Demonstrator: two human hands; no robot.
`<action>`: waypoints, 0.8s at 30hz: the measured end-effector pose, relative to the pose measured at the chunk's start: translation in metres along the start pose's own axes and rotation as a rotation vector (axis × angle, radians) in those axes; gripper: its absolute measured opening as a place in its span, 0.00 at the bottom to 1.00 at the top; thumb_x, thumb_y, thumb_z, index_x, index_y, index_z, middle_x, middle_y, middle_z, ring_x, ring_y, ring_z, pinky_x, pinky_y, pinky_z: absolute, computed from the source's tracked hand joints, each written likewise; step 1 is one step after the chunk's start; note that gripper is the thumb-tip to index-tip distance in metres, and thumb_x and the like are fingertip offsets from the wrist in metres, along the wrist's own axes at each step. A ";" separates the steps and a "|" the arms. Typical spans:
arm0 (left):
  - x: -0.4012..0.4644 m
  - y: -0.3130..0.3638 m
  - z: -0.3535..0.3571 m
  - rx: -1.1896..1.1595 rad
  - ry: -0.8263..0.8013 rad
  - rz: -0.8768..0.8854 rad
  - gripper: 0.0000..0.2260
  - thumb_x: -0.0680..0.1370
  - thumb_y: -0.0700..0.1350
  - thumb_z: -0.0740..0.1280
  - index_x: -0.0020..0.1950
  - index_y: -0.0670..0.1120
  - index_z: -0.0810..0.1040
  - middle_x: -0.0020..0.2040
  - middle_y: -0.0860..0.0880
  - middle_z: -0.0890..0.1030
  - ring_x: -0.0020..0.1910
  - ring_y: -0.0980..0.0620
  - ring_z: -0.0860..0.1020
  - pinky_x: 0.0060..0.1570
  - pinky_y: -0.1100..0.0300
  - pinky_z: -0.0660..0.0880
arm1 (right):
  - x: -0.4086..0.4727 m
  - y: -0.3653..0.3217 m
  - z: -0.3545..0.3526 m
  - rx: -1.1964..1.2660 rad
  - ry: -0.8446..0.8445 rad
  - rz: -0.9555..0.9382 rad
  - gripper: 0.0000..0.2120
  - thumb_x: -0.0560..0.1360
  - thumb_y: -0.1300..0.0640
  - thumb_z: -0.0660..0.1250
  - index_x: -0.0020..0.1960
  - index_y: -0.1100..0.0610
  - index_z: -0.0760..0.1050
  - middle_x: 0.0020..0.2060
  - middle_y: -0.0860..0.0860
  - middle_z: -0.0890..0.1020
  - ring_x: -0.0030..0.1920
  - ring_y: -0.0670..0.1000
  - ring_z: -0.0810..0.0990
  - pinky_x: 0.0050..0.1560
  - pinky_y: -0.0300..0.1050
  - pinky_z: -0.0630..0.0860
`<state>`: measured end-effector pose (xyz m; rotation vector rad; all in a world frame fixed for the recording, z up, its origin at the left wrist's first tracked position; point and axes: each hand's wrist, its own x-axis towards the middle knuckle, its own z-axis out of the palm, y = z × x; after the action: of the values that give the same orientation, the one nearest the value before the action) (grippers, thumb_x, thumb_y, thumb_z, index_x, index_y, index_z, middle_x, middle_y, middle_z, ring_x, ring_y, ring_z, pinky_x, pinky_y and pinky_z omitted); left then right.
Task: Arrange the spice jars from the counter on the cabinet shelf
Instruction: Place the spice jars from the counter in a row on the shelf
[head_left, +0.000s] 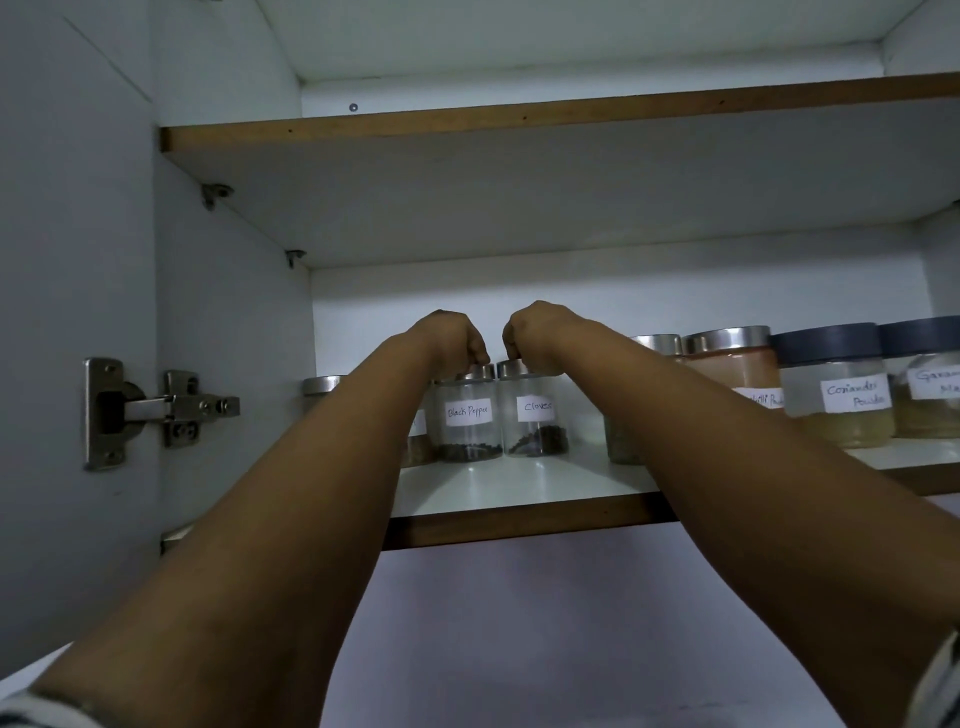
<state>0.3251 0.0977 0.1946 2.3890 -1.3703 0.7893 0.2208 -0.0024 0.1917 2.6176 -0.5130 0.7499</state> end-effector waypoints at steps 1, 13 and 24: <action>0.001 -0.002 0.002 -0.013 0.006 -0.002 0.17 0.77 0.31 0.63 0.60 0.46 0.83 0.59 0.47 0.82 0.58 0.48 0.79 0.56 0.61 0.73 | 0.002 0.000 0.002 -0.001 0.002 0.001 0.18 0.77 0.68 0.61 0.65 0.58 0.75 0.62 0.54 0.78 0.62 0.54 0.76 0.58 0.44 0.75; 0.002 -0.020 0.019 -0.030 0.119 0.119 0.13 0.78 0.36 0.66 0.61 0.44 0.82 0.58 0.45 0.82 0.58 0.49 0.78 0.52 0.68 0.67 | 0.010 0.007 0.040 0.130 0.099 0.052 0.18 0.78 0.67 0.58 0.65 0.57 0.74 0.60 0.57 0.75 0.58 0.58 0.75 0.53 0.48 0.75; -0.002 -0.025 0.022 0.039 0.188 0.073 0.09 0.77 0.45 0.70 0.55 0.44 0.84 0.52 0.46 0.83 0.52 0.48 0.79 0.55 0.54 0.77 | 0.013 0.005 0.043 0.218 0.171 0.157 0.11 0.75 0.67 0.63 0.54 0.60 0.80 0.51 0.58 0.80 0.47 0.58 0.77 0.46 0.43 0.73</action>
<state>0.3527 0.1008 0.1765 2.2380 -1.3841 1.0397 0.2477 -0.0285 0.1665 2.6985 -0.6229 1.1268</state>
